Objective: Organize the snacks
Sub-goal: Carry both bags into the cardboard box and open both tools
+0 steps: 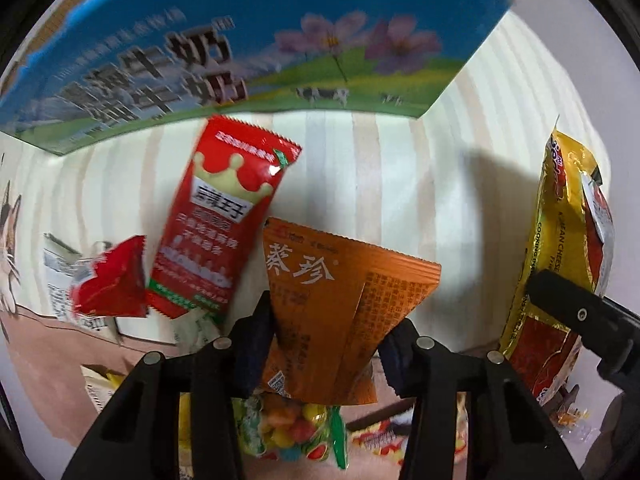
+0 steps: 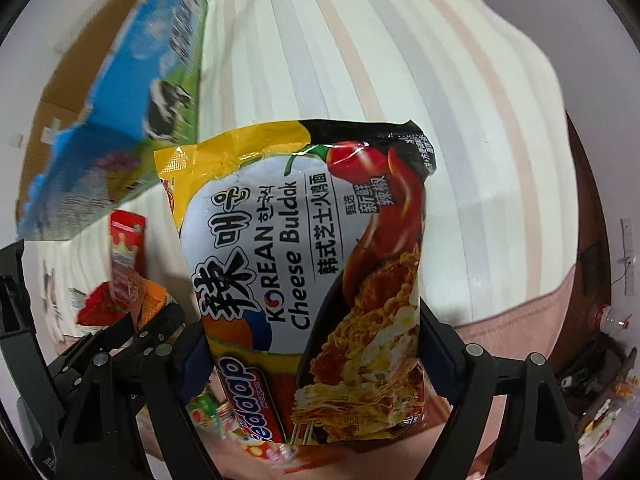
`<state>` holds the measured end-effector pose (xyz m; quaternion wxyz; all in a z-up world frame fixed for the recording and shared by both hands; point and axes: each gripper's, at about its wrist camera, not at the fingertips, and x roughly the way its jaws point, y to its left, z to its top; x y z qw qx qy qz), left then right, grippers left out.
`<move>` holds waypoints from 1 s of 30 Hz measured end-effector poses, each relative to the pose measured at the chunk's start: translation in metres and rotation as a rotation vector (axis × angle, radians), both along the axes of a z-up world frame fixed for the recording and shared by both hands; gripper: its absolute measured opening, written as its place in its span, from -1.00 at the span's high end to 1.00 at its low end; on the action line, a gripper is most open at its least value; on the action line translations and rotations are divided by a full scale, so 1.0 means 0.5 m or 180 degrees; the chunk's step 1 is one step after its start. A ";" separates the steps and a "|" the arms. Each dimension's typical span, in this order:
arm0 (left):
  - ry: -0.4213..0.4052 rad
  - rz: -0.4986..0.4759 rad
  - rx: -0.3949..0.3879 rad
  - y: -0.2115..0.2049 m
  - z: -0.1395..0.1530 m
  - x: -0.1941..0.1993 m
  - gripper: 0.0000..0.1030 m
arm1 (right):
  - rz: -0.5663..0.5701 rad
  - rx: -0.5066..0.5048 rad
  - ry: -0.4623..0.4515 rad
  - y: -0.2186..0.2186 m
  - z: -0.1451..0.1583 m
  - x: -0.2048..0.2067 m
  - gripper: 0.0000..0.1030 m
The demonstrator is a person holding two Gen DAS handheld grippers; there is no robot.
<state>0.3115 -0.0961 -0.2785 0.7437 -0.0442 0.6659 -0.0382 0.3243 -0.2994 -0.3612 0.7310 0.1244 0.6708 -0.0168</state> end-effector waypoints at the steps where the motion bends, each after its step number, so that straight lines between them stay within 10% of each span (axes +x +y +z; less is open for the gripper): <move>1: -0.0044 -0.0035 -0.0007 0.007 0.011 -0.005 0.16 | -0.0009 0.0025 -0.0034 0.004 0.002 -0.003 -0.72; 16: -0.0777 -0.0039 -0.0387 0.129 0.294 -0.025 0.16 | 0.0149 0.0370 -0.0522 0.026 0.009 -0.008 -0.71; 22: -0.0970 0.0076 -0.0516 0.197 0.412 0.069 0.16 | 0.0294 0.0555 -0.0733 0.051 0.120 -0.040 -0.71; 30: -0.0656 0.0271 -0.0440 0.246 0.385 0.279 0.16 | 0.0399 0.0424 -0.0667 0.046 0.098 -0.017 -0.71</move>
